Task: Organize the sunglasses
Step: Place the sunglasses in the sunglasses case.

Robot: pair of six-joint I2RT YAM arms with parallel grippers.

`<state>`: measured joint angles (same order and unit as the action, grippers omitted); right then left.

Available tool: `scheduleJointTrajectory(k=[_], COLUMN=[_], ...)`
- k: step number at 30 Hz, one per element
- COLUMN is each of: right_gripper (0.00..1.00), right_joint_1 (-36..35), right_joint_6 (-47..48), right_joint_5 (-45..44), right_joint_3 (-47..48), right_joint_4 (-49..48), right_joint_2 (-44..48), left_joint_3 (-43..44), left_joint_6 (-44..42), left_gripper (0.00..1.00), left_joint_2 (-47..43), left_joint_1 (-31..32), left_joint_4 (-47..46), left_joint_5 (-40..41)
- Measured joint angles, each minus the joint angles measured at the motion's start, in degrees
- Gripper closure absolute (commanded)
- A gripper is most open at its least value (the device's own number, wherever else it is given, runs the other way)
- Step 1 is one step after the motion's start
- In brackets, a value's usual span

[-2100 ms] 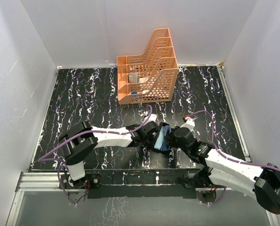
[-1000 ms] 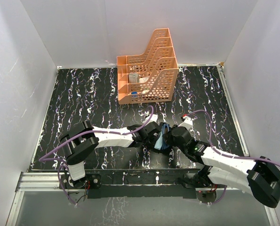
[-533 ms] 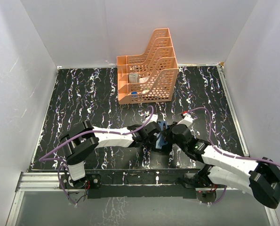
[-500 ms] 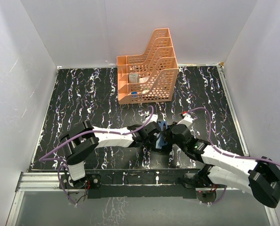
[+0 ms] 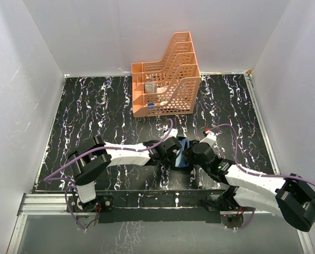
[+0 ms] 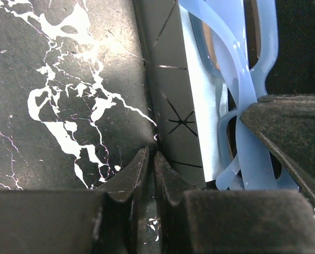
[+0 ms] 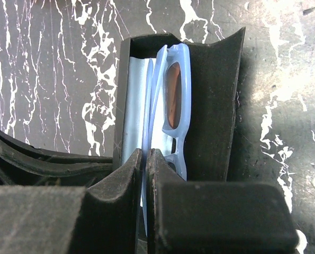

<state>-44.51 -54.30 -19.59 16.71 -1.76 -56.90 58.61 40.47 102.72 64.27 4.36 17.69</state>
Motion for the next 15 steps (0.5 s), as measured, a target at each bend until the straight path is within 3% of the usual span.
scheduleJointTrajectory(k=[15], right_gripper=[1.00], right_joint_1=[0.00], right_joint_6=[-0.09], right_joint_5=[0.22], right_joint_3=[-0.11], right_joint_4=[-5.70], right_joint_2=[-4.48], left_joint_3=[0.00], left_joint_6=[-0.02], left_gripper=[0.94], left_joint_2=[0.00], left_joint_1=[0.42], left_joint_4=[0.02], left_joint_5=[-0.11])
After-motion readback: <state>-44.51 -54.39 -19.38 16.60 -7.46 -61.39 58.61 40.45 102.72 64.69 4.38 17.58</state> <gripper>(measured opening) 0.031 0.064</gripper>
